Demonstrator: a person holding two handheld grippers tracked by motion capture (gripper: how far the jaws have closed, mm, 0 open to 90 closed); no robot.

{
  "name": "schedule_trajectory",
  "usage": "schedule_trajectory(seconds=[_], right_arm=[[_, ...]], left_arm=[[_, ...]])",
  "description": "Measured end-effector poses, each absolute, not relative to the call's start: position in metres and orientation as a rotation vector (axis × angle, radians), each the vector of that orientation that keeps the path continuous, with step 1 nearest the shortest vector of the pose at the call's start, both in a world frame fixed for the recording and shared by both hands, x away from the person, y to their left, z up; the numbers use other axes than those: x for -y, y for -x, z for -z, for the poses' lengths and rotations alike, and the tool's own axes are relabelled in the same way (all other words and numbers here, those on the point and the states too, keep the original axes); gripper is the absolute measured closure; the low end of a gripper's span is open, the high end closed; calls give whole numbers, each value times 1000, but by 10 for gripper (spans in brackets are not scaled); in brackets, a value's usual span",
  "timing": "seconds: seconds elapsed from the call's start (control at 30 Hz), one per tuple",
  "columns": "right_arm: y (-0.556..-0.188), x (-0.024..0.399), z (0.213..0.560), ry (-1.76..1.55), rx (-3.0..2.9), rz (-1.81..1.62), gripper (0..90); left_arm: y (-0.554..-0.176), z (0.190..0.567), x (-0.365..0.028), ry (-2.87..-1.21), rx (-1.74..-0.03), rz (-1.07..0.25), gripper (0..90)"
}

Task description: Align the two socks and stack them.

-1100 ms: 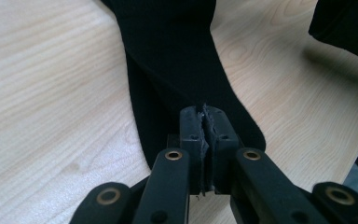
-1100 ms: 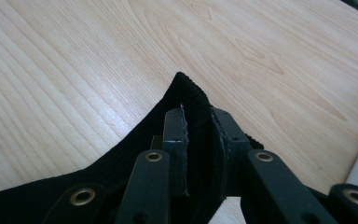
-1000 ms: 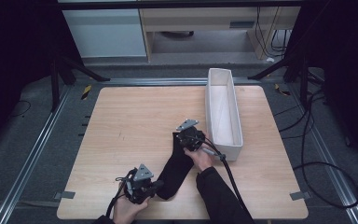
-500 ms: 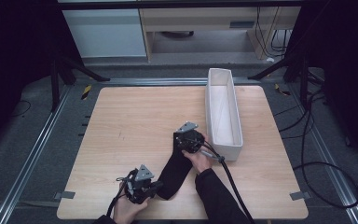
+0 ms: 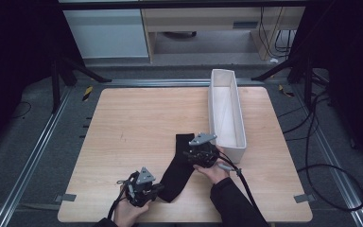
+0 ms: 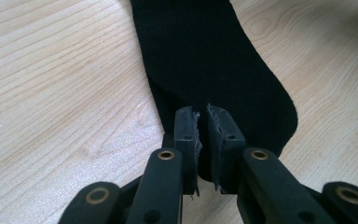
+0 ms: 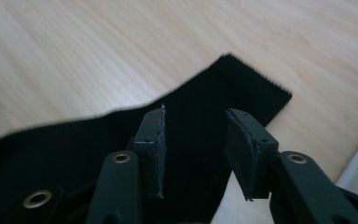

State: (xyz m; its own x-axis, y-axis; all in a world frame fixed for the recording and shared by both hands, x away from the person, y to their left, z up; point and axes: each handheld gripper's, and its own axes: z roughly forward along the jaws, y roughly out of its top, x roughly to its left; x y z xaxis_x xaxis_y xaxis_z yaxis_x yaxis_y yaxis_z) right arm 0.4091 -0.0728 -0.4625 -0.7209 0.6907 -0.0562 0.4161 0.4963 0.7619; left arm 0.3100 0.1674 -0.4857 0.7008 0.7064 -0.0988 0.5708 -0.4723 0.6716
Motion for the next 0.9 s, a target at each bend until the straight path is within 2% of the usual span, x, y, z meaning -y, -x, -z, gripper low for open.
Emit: schedule_trajectory(seconds=[0.27,0.37,0.5,0.73,0.9], right_arm=[[-395,91,482,-971,-2415,-1103,657],[-395,92,486,-968,-2430,-1114,715],[-396,91,489,-972,-2458,-1110,856],[-393,94,480,-962,-2439,-1163,866],[-393,99,473,-960,-2390,-1198,862]], left_arm=[[-311,486,-168,-2212,-971,-255,815],[-311,487,-168,-2219,-966,-265,818],[-311,487,-169,-2220,-967,-264,825],[-310,480,-171,-2166,-963,-287,847],[-312,477,-169,-2125,-956,-255,850]])
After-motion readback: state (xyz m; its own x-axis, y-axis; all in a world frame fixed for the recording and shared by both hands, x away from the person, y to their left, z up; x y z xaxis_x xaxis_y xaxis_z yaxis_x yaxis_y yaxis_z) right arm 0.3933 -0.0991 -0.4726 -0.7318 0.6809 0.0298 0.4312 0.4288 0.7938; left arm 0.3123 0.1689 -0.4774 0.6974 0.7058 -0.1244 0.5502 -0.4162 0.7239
